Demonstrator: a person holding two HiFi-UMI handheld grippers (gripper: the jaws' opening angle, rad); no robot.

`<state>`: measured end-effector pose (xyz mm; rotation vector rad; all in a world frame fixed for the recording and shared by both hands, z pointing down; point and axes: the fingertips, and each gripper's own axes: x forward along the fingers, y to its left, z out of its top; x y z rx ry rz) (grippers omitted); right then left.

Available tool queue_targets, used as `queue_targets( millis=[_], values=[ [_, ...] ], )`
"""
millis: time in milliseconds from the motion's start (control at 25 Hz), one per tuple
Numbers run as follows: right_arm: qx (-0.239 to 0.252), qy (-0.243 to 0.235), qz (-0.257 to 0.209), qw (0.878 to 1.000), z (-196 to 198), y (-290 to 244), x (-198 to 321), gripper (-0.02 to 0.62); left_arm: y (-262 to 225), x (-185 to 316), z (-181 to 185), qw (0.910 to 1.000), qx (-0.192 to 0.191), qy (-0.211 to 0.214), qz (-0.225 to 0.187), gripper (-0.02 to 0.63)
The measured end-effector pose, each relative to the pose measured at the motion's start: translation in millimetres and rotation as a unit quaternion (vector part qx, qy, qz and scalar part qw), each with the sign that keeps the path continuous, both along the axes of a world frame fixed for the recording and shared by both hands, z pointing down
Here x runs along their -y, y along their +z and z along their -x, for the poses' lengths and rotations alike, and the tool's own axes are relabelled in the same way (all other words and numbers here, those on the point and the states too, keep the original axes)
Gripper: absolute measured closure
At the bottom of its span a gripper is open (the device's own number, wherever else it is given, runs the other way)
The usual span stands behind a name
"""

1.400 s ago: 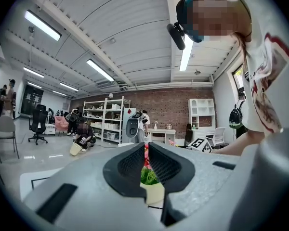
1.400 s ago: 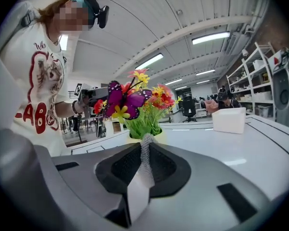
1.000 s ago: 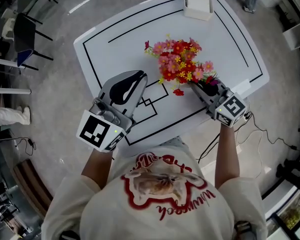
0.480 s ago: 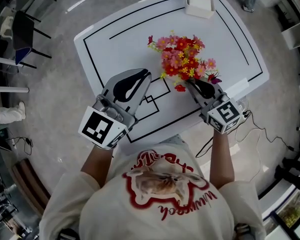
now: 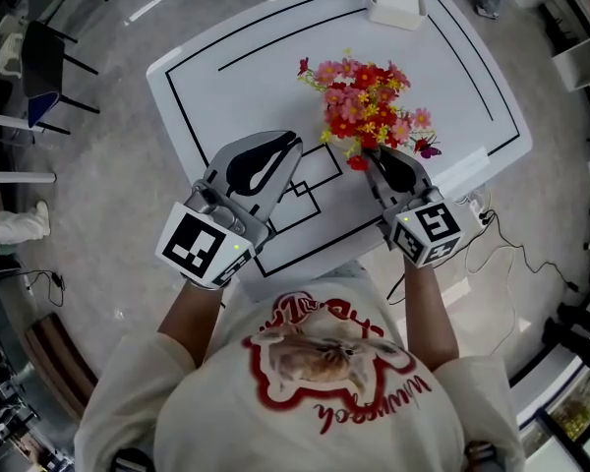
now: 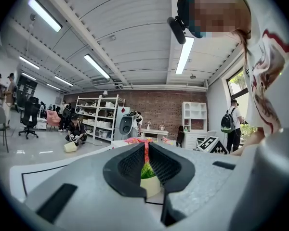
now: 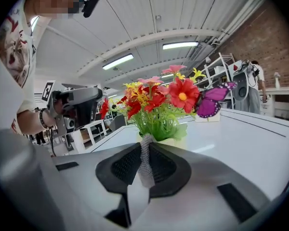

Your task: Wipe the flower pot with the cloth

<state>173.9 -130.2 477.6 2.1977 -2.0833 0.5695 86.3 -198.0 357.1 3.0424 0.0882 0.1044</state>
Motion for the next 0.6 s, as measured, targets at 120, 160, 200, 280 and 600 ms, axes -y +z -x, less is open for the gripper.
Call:
queue_targets(
  millis=[120,160,200,280,600],
  values=[
    [0.01,0.024,-0.006,1.0,4,-1,4,0.552,1,1,3,1.0,-0.001,0.006,0.002,0.577],
    [0.014,0.032,-0.007,0.999,6,-1,5,0.552,1,0,4,1.0,-0.002,0.008,0.003,0.577],
    [0.019,0.038,-0.01,0.999,7,-2,5,0.552,2,-1,5,0.9999,-0.002,0.01,0.004,0.577],
    [0.025,0.049,-0.016,0.998,13,-3,9,0.552,4,-1,9,0.9999,-0.002,0.014,0.004,0.577],
    [0.036,0.072,-0.03,0.996,26,-3,30,0.551,18,6,20,0.9998,0.001,0.015,0.012,0.577]
  ],
)
